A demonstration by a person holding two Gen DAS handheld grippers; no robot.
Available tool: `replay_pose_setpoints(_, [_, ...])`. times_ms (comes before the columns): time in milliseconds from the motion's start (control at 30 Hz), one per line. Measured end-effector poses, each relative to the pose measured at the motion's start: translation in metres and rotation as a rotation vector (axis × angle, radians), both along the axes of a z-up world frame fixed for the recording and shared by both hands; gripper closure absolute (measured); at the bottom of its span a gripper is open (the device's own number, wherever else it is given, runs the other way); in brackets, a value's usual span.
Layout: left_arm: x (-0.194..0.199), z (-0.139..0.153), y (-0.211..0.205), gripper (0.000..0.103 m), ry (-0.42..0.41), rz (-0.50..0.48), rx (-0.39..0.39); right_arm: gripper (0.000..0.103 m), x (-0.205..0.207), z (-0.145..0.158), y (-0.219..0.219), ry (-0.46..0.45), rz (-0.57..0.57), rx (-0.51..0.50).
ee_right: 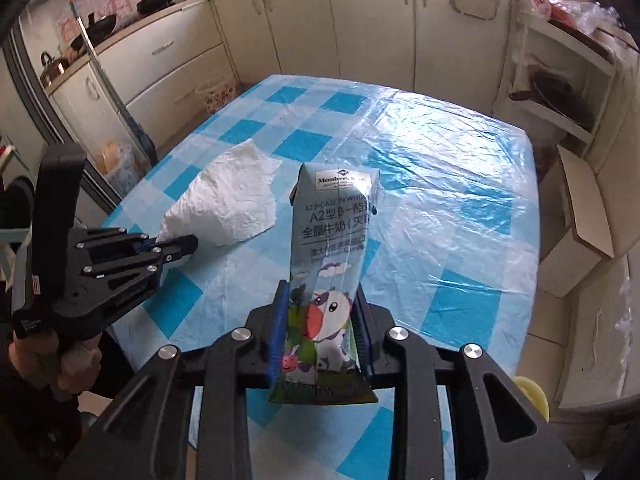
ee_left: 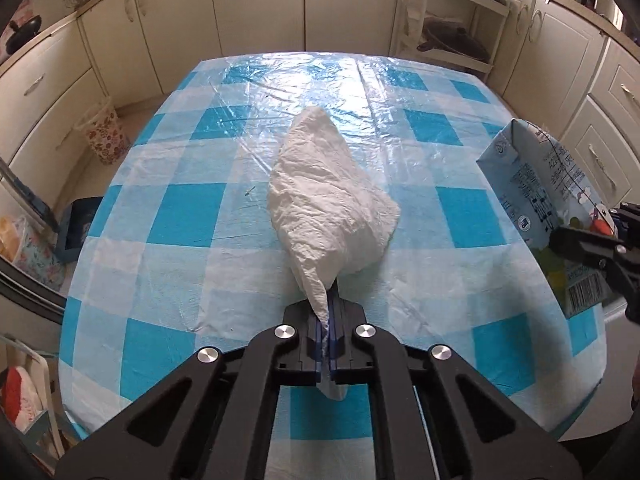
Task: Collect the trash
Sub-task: 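Carry the tissue and juice carton with both tools over the yellow bucket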
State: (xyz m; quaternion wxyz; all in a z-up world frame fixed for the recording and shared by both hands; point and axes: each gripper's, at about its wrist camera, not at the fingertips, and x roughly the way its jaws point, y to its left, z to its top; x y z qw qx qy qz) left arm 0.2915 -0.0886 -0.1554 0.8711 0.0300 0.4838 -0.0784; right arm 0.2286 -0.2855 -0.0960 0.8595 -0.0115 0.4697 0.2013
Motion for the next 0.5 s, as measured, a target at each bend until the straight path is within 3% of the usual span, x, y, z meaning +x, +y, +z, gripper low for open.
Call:
replay_pose_setpoints(133, [-0.022, 0.027, -0.022, 0.100, -0.054, -0.092, -0.057, 0.073, -0.017, 0.017, -0.058, -0.019, -0.145, 0.018])
replay_pose_setpoints(233, [-0.039, 0.039, -0.054, 0.100, -0.059, -0.182, -0.093, 0.073, -0.030, 0.012, -0.110, 0.007, -0.274, -0.024])
replay_pose_setpoints(367, [-0.067, 0.047, -0.114, 0.100, -0.043, -0.321, -0.142, 0.073, -0.049, -0.026, -0.167, 0.122, -0.407, -0.064])
replay_pose_setpoints(500, [-0.091, 0.047, -0.179, 0.100, -0.018, -0.442, -0.168, 0.073, -0.061, -0.073, -0.194, 0.254, -0.445, -0.101])
